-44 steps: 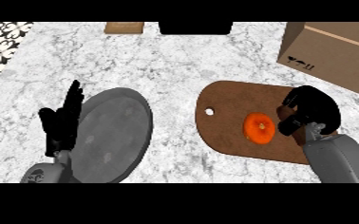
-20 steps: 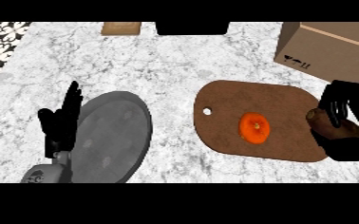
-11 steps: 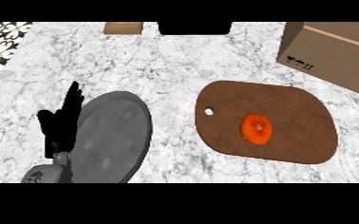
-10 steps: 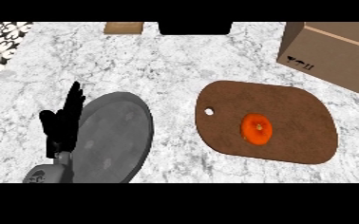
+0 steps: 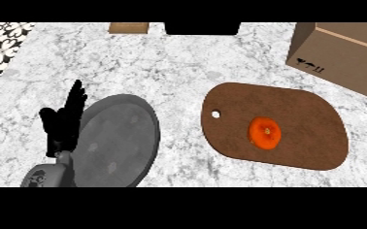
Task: Pick the sweet potato from the cutting board and place it in the cardboard box
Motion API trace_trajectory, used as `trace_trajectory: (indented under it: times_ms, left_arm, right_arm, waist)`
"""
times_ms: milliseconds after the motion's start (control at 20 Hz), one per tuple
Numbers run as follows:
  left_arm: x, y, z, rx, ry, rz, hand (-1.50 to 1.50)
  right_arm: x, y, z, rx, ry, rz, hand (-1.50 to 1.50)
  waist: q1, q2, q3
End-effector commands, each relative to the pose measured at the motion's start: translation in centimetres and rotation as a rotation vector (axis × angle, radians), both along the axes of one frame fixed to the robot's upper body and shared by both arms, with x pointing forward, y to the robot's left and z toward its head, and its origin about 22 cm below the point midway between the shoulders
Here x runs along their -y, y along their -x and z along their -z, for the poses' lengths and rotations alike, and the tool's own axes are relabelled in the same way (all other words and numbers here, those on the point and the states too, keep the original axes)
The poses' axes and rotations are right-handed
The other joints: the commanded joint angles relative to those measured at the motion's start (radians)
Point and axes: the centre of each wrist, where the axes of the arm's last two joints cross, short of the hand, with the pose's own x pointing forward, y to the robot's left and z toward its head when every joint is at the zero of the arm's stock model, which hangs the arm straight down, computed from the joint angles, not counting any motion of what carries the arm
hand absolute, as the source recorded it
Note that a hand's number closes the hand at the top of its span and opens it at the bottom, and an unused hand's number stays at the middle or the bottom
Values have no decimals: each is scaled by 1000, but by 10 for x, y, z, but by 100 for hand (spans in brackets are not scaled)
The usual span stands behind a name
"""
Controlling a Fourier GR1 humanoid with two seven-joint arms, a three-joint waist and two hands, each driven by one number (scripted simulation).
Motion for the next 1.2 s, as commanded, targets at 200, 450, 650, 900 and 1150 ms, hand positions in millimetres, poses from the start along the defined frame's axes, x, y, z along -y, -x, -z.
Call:
trace_trajectory:
  times_ms: [200,450,650,900,1150]
  left_arm:
    - [25,-4,15,-33,14,35,0]
    - [18,-1,7,-13,18,23,0]
    - [8,-5,2,-5,13,43,0]
    - [10,-7,-3,14,9,47,0]
    - [24,-9,-3,11,9,63,0]
  right_arm:
    - [37,-60,13,1,-65,-8,150]
    - [69,-72,59,-20,-66,2,150]
    - [73,-82,66,-32,39,93,150]
    - [87,-82,87,-106,-190,128,-150]
    - [80,-89,95,-64,-328,32,-150]
  waist:
    - [14,8,-1]
    - [28,13,0]
    - [44,19,1]
    - [56,24,2]
    - [63,25,4]
